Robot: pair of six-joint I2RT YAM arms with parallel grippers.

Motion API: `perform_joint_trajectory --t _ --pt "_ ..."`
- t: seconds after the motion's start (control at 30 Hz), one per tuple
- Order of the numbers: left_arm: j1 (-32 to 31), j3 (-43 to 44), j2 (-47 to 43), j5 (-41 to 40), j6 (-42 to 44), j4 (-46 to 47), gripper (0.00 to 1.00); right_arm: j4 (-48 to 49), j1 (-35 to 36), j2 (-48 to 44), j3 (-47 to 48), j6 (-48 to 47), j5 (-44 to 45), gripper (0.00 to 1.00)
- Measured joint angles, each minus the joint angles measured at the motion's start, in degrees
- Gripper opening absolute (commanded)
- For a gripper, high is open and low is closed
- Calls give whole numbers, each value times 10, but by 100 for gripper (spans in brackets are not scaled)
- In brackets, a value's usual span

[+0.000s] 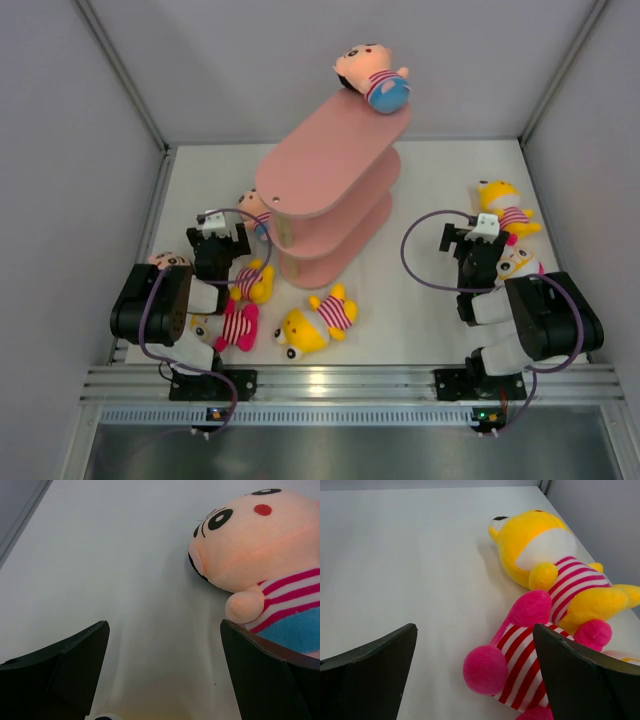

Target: Place and organize the stuffed toys onto the shelf

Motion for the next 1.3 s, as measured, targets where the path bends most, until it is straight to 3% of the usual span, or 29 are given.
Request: perform_joint_trajectory --t 0.27,0.33,0.43,0.5,0.63,0.7,0.8,0.97,1.17,1.3 --pt "0 0 0 0 0 0 99 -17 -6 -6 2 6 -7 99" --pt "0 0 0 0 0 0 99 -66 -7 -49 6 5 -7 99" --pt "0 5 -16 1 0 -33 98 -201 -4 -186 40 34 -12 99" --pt "0 23 -56 14 11 -108 95 -296 -3 -256 94 51 -33 99" --pt "1 106 -145 47 40 -278 95 -483 -3 -314 242 98 -137 79" --pt "2 131 -197 71 59 -337 96 -554 0 -316 294 125 -212 75" --pt "2 158 -267 94 91 -455 97 -649 20 -313 322 151 -303 75" --pt "3 257 -340 84 151 -718 98 -797 164 -296 317 172 -392 78" --pt "3 314 -434 21 179 -961 98 -781 270 -268 238 257 -466 79" --pt "3 292 -524 5 178 -1039 99 -733 291 -189 228 301 -486 79"
